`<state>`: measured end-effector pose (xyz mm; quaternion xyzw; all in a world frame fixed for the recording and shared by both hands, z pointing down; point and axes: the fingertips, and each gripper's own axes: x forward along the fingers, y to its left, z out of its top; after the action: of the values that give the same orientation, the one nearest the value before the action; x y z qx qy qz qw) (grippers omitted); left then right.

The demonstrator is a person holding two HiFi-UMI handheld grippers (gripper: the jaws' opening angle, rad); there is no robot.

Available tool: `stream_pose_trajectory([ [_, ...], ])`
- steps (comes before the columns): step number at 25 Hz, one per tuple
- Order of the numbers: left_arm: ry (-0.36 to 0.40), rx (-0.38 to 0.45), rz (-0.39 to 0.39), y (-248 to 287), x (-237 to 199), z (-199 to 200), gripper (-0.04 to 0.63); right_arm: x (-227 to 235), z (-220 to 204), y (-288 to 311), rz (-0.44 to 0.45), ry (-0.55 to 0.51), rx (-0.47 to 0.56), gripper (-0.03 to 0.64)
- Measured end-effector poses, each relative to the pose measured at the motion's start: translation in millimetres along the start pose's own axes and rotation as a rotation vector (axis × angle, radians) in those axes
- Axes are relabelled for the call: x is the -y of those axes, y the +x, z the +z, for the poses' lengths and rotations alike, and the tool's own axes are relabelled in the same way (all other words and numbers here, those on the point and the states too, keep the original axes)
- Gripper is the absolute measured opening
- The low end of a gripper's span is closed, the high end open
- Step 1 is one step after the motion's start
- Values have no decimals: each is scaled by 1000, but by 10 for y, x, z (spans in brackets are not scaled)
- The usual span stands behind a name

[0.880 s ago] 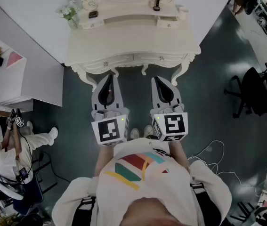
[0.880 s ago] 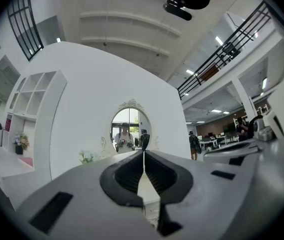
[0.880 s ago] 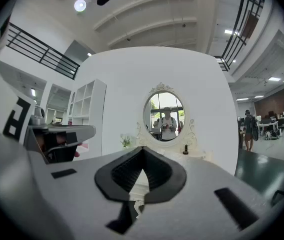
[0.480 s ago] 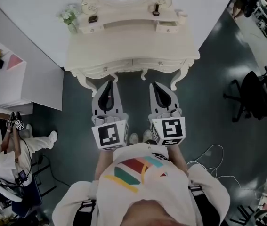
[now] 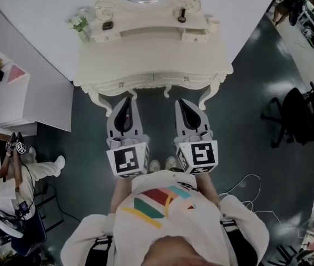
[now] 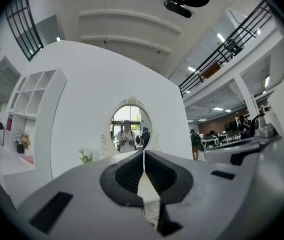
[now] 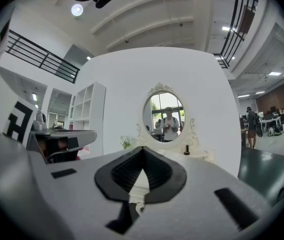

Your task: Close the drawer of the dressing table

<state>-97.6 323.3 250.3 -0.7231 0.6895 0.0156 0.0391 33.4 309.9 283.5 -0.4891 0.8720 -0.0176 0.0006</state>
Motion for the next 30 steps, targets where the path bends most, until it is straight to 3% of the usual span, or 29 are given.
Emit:
stream_pose_trajectory([
  [16, 1, 38, 18, 168, 411, -137, 11, 388, -249, -97, 70, 34, -36, 0],
  [30, -1, 83, 1, 628, 435, -129, 9, 727, -233, 169, 36, -11, -3, 0],
])
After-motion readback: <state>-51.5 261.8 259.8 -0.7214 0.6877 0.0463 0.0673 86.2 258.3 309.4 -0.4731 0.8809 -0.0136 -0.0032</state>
